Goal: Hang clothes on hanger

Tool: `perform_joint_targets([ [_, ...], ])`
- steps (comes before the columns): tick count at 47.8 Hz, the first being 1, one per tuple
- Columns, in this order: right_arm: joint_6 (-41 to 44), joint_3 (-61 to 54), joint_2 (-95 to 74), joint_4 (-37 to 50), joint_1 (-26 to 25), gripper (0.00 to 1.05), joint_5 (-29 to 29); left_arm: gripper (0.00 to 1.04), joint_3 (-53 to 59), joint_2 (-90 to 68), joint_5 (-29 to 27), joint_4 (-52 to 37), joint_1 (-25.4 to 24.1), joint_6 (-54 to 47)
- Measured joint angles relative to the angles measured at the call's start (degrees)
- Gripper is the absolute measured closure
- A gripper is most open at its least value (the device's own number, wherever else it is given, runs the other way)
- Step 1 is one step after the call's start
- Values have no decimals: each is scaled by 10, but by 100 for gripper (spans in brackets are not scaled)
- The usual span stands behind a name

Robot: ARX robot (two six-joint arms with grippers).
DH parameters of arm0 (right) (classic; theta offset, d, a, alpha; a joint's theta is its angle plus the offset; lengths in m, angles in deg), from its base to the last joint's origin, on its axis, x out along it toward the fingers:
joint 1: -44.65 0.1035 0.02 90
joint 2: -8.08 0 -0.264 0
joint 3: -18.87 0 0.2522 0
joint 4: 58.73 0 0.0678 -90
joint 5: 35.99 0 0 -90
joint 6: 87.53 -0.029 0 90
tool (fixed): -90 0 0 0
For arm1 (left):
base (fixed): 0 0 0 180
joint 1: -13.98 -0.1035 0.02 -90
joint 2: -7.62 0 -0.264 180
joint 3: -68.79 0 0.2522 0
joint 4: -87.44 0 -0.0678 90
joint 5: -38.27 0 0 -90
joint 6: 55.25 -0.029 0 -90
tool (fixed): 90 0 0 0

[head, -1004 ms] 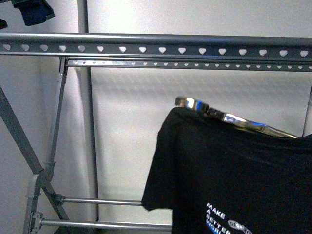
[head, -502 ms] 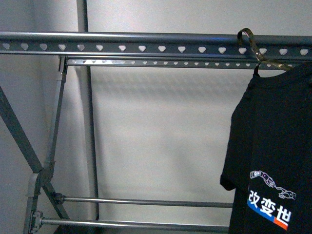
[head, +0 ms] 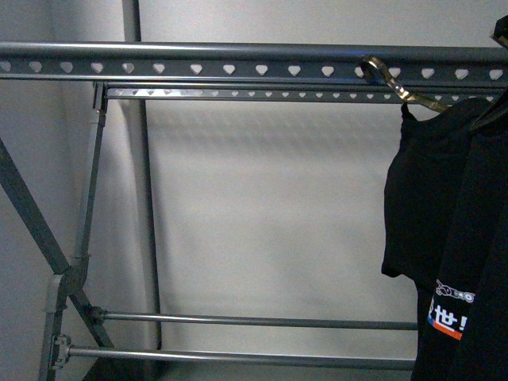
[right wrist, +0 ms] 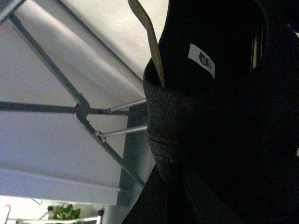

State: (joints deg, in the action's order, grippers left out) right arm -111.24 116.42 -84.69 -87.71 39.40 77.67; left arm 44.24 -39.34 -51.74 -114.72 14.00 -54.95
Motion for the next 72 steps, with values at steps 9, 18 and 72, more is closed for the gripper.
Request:
perform_joint_targets([
  [9, 42, -58, 51, 9, 14, 100, 21, 101, 34, 51, 0, 17, 0, 0],
  [18, 16, -53, 60, 28, 8, 100, 44, 101, 58, 103, 0, 44, 0, 0],
  [72, 49, -360, 296, 314, 10, 24, -94, 101, 97, 398, 0, 294, 0, -2],
])
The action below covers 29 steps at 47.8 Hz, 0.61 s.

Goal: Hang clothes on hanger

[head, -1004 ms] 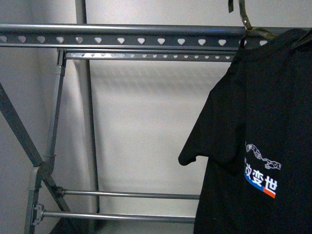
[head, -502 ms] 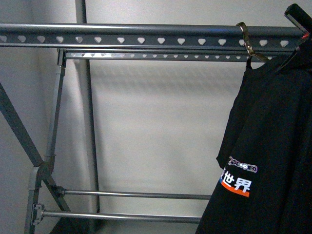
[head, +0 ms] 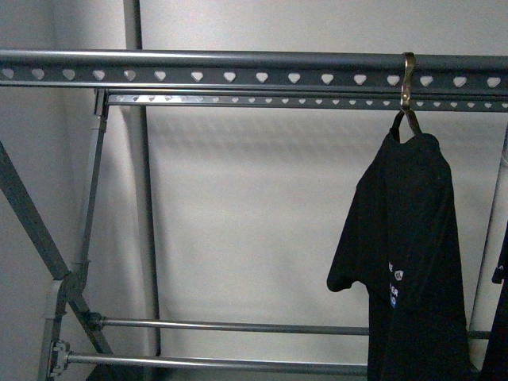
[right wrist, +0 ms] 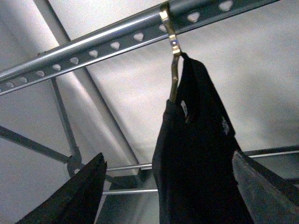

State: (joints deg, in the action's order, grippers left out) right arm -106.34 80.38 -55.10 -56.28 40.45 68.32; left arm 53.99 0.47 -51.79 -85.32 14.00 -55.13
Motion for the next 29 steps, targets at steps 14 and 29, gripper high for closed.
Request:
perform_joint_targets([
  [14, 160, -315, 483, -149, 39, 25, -137, 101, 0, 69, 0, 64, 0, 0],
  [29, 185, -404, 574, -176, 40, 80, -142, 101, 0, 69, 0, 64, 0, 0],
])
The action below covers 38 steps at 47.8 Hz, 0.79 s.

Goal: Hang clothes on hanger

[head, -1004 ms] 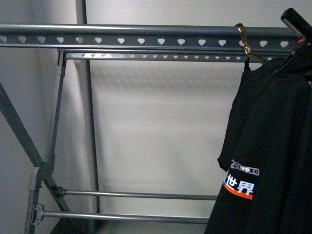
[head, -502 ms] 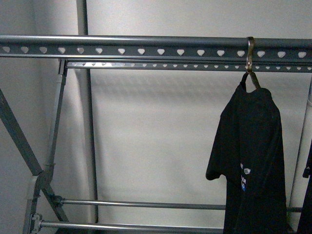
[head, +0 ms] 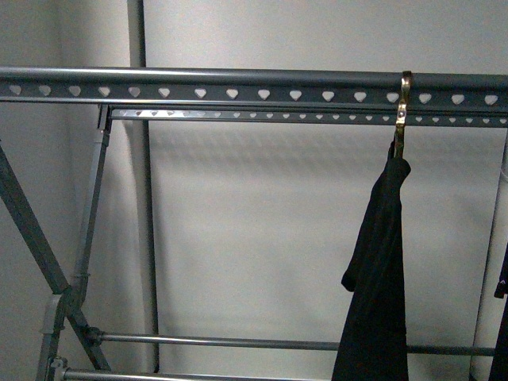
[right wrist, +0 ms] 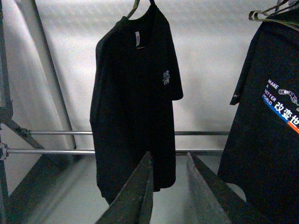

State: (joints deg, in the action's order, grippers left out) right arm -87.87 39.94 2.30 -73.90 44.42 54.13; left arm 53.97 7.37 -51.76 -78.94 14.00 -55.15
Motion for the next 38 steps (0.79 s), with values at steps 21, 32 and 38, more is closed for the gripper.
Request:
perform_joint_targets([
  [21, 2, -49, 39, 10, 0, 102, -1, 101, 0, 0, 0, 0, 0, 0],
  [32, 2, -69, 55, 12, 0, 102, 0, 101, 0, 0, 0, 0, 0, 0],
  [38, 3, -69, 55, 12, 0, 99, 0, 101, 0, 0, 0, 0, 0, 0],
])
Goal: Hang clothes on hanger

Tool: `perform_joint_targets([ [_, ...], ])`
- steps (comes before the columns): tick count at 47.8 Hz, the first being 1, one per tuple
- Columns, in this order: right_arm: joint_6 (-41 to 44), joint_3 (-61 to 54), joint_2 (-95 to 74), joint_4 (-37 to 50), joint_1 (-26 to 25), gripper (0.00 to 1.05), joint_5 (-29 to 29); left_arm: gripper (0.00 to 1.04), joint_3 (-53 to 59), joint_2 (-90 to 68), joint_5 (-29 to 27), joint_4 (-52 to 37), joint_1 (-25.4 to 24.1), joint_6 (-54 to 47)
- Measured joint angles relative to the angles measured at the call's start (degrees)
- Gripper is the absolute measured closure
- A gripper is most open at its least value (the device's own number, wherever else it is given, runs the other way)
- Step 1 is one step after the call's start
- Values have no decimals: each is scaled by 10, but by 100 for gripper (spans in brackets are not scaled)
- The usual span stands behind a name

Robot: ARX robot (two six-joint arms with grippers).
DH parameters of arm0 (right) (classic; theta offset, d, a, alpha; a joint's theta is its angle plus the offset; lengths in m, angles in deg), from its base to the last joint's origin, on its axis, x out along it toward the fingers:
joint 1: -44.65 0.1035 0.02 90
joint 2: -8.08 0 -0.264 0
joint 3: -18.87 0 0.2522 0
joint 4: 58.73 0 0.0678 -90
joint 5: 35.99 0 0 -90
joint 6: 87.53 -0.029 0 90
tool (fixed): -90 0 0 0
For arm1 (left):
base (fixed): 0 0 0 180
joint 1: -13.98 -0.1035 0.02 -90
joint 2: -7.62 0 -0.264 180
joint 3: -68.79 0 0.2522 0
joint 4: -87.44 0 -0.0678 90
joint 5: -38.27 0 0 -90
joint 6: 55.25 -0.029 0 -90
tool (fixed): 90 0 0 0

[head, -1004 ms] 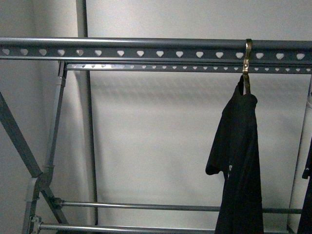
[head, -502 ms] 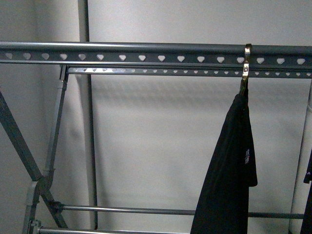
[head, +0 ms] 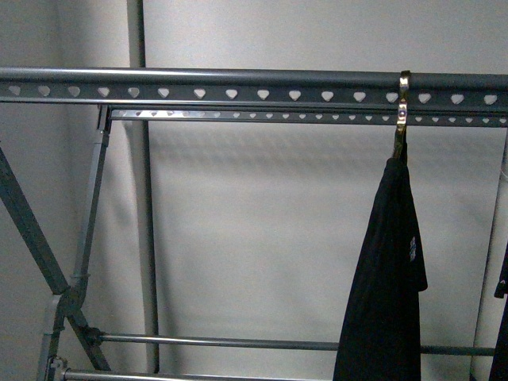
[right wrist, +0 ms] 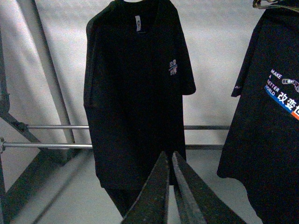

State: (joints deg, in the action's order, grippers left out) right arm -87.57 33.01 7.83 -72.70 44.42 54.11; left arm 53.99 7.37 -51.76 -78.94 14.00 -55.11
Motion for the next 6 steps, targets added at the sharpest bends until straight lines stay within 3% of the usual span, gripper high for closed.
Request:
perform_joint_targets([
  [6, 0, 0, 0, 0, 0, 67, 0, 70, 0, 0, 0, 0, 0, 0],
])
